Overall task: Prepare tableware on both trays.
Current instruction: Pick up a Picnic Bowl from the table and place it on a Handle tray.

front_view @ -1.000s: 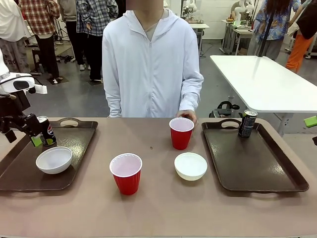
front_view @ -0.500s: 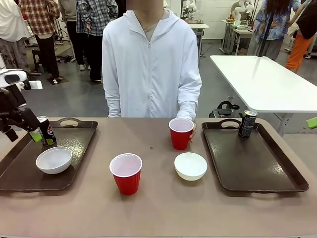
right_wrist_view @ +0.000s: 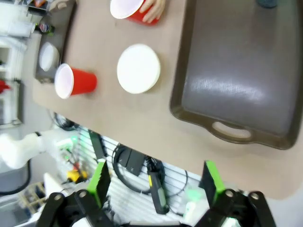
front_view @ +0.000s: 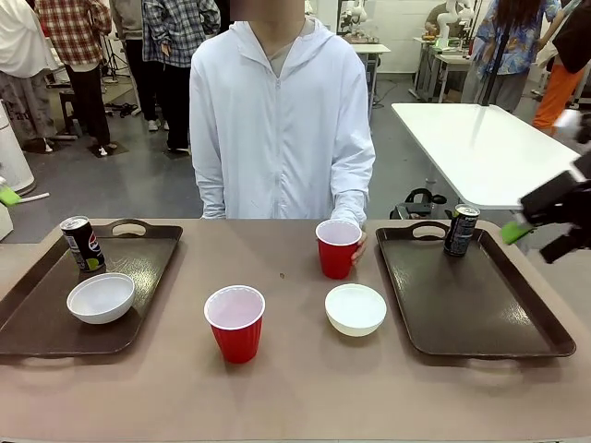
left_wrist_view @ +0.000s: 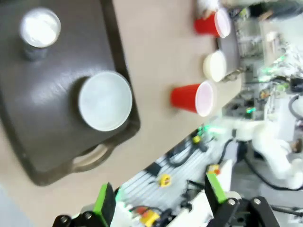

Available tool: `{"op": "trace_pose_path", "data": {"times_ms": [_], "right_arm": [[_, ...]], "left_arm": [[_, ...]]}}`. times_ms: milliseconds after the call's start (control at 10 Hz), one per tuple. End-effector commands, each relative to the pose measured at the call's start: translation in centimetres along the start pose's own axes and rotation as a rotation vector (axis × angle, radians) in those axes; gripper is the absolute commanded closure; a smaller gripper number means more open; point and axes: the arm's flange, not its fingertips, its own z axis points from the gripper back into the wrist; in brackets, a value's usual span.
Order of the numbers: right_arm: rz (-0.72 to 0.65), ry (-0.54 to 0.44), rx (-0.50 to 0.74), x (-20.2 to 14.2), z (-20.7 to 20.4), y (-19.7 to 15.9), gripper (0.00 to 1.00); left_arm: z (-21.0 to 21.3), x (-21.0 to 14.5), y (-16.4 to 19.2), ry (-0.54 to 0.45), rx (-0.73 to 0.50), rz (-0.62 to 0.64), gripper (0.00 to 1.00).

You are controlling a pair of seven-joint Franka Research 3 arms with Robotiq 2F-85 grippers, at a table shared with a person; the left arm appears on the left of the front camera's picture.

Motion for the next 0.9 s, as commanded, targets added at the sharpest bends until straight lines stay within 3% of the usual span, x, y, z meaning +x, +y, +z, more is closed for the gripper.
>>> {"op": "trace_pose_path", "data": {"times_ms": [0, 300, 400, 500, 600, 800], "right_arm": [[-0.006, 0.067, -0.088, 1.5, -4.1, 2.7, 0.00], [0.019, 0.125, -0.208, 4.2, -10.1, 7.0, 0.00], [0.039, 0.083, -0.221, 4.6, -11.2, 7.5, 0.00], [0.074, 0.092, -0.212, 4.5, -12.4, 7.7, 0.00], [0.048, 0.107, -0.184, 3.2, -10.7, 7.2, 0.00], [0.048, 0.107, -0.184, 3.2, -10.7, 7.2, 0.00]], "left_arm": [[2.1, -0.2, 1.7, -0.143, -0.157, 0.023, 0.00], [2.7, -2.4, 2.2, -0.220, -0.258, 0.062, 0.00], [2.6, -2.8, 2.6, -0.232, -0.279, 0.073, 0.00], [2.4, -3.5, 3.0, -0.209, -0.303, 0.099, 0.00], [1.5, -4.0, 2.6, -0.177, -0.300, 0.139, 0.00], [0.4, -4.6, 1.2, -0.094, -0.205, 0.145, 0.00]]}}
